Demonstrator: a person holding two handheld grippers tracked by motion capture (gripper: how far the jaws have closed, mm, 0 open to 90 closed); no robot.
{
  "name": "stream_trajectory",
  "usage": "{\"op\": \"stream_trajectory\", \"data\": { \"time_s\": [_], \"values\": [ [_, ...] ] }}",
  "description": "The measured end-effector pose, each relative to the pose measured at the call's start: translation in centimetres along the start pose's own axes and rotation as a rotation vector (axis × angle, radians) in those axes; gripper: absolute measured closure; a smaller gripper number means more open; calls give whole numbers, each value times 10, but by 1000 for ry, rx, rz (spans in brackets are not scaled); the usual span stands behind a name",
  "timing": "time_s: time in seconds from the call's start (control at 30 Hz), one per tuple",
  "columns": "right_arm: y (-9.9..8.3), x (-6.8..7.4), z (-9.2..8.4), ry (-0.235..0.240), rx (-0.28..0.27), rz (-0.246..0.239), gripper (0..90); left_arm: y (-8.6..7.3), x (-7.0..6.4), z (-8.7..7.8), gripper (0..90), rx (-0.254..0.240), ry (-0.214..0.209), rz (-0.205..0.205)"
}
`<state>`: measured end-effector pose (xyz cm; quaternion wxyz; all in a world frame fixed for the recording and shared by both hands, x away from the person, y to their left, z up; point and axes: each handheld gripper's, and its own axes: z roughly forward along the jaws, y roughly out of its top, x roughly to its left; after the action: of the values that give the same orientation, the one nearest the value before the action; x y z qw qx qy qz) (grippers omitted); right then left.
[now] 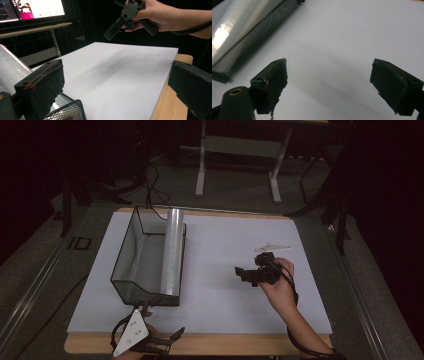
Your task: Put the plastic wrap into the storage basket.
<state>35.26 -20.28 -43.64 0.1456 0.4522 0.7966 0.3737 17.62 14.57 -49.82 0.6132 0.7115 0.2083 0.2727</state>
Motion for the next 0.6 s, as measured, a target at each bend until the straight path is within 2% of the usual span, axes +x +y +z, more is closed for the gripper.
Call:
{"op": "stream_trajectory", "data": {
  "time_s": [0.13,0.17,0.23,0.6],
  "values": [
    [-8,-3,-5,0,-14,1,140,0,0,0,12,1,3,-1],
    [-15,-6,-10,1,-46,5,138,0,0,0,12,0,2,0],
    [-21,-7,-13,2,-54,-1,138,0,0,-1,12,-1,3,2],
    [-47,-17,-26,-33,-51,-3,139,0,0,-1,12,3,-4,1]
  ]
}}
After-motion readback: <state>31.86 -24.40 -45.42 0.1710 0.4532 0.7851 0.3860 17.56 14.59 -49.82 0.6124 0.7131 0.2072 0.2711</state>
